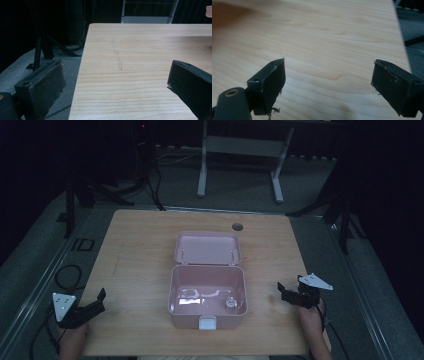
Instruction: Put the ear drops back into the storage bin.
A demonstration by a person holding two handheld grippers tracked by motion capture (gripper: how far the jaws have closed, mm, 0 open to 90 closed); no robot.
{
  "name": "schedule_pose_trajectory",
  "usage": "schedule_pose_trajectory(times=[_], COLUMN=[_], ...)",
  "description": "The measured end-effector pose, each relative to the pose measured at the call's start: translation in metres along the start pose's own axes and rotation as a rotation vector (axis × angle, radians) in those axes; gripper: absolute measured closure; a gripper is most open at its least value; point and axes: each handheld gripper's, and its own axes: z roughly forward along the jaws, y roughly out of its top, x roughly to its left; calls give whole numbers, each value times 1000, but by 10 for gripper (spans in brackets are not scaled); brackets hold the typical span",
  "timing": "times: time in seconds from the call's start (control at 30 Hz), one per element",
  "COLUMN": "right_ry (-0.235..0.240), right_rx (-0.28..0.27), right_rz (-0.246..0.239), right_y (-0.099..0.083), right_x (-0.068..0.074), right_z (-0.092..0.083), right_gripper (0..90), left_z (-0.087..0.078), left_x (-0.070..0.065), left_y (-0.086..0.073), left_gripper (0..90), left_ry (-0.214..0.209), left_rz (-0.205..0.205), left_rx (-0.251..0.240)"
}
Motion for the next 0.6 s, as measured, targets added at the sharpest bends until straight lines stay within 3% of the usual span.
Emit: schedule_pose_trajectory(times=[0.07, 0.33, 0.43, 0.6], right_ry=[7, 0, -17, -27], right_rx=[-11, -34, -47, -54], right_rz=[40, 111, 174, 237], right_y=[-2, -8, -10, -12], right_x=[-4, -12, -16, -23], right_z=[-1, -4, -8, -10], right_gripper=[117, 117, 117, 118], left_z=[0, 0, 0, 0], left_x=[0, 0, 0, 0], left_y=[0, 0, 0, 0], left_gripper=[14, 14, 14, 14], left_ry=[0, 1, 0, 1], left_rz=[0, 0, 0, 1], left_rx=[1, 1, 1, 0])
